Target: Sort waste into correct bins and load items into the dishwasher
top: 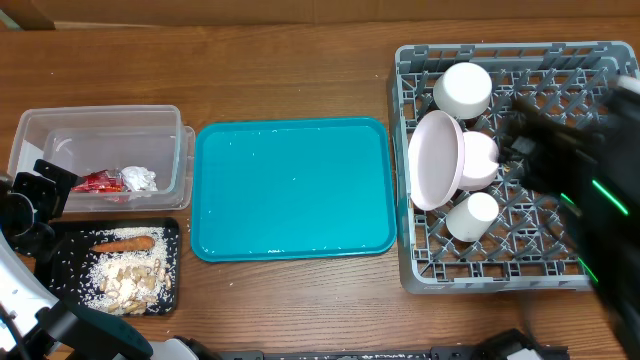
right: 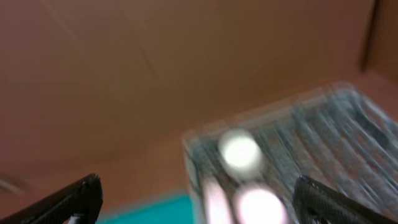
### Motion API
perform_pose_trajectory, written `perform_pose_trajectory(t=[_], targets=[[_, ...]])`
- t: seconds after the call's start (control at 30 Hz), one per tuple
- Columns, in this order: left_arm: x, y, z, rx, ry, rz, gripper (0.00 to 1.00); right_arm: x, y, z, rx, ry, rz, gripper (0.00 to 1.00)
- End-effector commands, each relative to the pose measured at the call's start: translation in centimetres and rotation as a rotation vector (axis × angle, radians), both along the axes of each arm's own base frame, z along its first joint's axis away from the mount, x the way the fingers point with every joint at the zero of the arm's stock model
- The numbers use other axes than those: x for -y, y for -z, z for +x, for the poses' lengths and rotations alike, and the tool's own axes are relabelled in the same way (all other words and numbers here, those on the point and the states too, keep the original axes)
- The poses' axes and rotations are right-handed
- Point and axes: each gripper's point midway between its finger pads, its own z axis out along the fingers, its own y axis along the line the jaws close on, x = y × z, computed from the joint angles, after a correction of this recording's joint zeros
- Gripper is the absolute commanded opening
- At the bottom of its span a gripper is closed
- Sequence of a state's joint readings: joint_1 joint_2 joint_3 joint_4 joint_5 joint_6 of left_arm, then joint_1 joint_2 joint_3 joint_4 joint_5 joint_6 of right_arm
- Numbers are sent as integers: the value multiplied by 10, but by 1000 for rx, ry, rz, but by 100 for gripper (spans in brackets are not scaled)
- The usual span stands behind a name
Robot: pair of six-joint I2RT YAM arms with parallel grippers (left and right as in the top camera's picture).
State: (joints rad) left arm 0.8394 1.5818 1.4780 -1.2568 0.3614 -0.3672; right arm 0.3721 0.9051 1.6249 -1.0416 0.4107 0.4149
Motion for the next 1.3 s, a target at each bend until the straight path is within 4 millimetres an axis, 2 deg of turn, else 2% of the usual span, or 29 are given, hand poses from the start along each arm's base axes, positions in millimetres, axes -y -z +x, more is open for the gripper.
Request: perform_pose_trajectory(t=[0.0, 0.07, 0.17, 0.27, 0.37, 0.43, 0.5, 0.63, 0.7, 0.8, 0.83, 1.0, 1.17, 1.27], targets=[[-1, -10, 2, 18, -3, 26, 100, 17, -35, -55, 219, -24, 95, 100], [-1, -10, 2, 18, -3, 26, 100, 29, -43, -85, 340, -17, 135, 100], [-1, -10, 2, 18, -3, 26, 100, 44, -34, -117, 469, 25, 163, 100], [-1, -10, 2, 18, -3, 26, 100, 55, -16, -135, 581, 84, 179, 100], [-1, -10, 2, 18, -3, 26, 100, 61, 8, -138, 685, 132, 237, 100], [-1, -10, 2, 18, -3, 26, 100, 63, 30, -130, 726, 148, 330, 100], [-1, -10, 2, 18, -3, 26, 100, 60, 53, -103, 680, 154, 433, 100], [-1, -10, 2, 18, -3, 26, 100, 53, 97, -63, 636, 130, 618, 100], [-1, -10, 2, 18, -3, 26, 100, 48, 114, -48, 643, 107, 655, 100], [-1, -10, 2, 18, -3, 26, 100, 43, 138, -30, 666, 72, 659, 100], [-1, -10, 2, 18, -3, 26, 100, 41, 151, -24, 668, 65, 660, 100], [-1, -10, 2, 18, -3, 26, 100, 38, 198, -7, 600, 79, 627, 100], [-1, -10, 2, 18, -3, 26, 100, 26, 248, 7, 427, 54, 448, 100], [-1, -10, 2, 18, -3, 26, 100, 25, 295, 11, 244, 88, 398, 100]])
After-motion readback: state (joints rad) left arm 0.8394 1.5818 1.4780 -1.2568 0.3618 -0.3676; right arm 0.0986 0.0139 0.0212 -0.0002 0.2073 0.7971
